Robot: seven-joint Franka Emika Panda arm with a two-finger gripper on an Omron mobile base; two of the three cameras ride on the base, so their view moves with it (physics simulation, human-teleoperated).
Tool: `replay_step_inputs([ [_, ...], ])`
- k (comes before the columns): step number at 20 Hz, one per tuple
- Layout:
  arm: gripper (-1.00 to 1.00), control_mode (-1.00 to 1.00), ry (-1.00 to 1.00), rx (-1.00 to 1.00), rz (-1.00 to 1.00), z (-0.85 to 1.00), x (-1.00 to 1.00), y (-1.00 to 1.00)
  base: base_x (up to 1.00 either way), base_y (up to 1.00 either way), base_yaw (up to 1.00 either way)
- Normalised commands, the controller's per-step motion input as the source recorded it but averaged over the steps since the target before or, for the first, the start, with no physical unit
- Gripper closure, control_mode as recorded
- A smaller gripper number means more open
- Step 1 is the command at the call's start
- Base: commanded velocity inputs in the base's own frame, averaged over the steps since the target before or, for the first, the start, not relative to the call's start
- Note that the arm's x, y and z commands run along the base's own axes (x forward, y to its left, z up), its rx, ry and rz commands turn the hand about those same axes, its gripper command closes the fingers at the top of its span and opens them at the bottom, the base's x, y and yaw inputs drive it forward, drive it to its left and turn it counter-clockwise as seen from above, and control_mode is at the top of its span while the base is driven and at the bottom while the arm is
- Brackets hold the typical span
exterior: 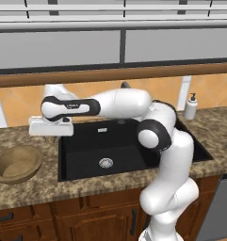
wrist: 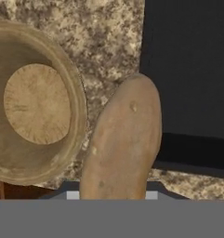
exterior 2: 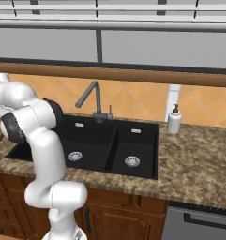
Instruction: Pick the sweet potato from the sink and place it in the bowl. Then pick the bowl and place it in the microwave. Then close the microwave door and press the start button.
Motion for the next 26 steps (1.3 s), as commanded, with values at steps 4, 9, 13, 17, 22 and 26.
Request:
replay_step_inputs([
  [4, 1.0, -1.0, -0.03, -0.01, -0.01, -0.14, 0.0, 0.62, 0.0, 0.0, 0.0],
  [9, 1.0, -1.0, 0.0, 0.0, 0.0, -0.19, 0.0, 0.57, 0.0, 0.0, 0.0],
  [13, 1.0, -1.0, 0.0, 0.0, 0.0, -0.41, 0.0, 0.42, 0.0, 0.0, 0.0],
  [17, 1.0, -1.0, 0.0, -0.04, 0.0, -0.53, 0.0, 0.09, 0.0, 0.0, 0.0],
  [22, 1.0, -1.0, 0.0, -0.01, -0.01, -0.54, 0.0, 0.0, 0.0, 0.0, 0.0],
  [26, 1.0, -1.0, 0.0, 0.0, 0.0, -0.46, 0.03, 0.0, 0.0, 0.0, 0.0],
])
